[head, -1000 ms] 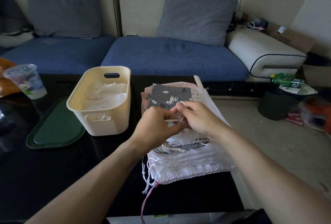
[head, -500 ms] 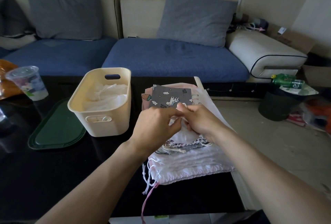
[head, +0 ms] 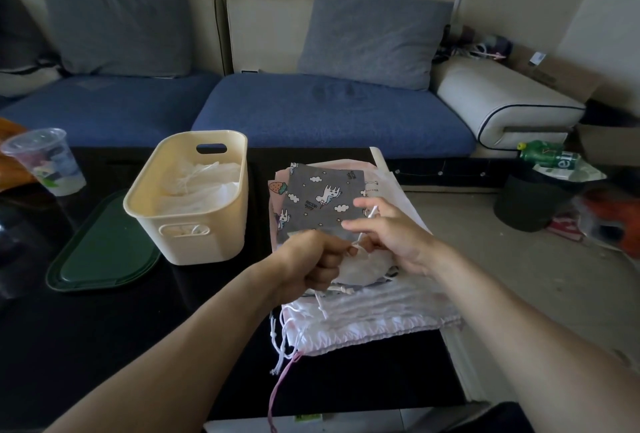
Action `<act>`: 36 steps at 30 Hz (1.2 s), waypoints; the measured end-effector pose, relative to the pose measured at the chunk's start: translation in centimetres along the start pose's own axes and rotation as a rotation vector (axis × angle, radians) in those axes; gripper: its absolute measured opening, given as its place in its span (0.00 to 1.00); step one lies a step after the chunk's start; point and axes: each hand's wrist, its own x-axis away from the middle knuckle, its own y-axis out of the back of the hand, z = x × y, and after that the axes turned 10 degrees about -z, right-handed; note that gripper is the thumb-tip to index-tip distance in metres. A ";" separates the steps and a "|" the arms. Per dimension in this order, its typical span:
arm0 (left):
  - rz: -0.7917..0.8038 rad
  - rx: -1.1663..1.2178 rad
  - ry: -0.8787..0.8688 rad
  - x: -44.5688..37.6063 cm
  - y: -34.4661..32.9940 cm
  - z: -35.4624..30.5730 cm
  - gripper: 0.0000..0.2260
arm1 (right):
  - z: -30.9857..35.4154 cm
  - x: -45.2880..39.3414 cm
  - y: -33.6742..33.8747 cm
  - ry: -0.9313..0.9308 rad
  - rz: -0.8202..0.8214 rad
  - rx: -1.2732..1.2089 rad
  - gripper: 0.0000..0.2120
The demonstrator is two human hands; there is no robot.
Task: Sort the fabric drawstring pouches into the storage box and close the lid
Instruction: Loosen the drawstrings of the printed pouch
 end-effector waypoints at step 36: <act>-0.129 -0.068 -0.201 -0.4 1.7 -0.1 0.12 | 1.3 0.9 1.3 0.638 0.076 0.579 0.10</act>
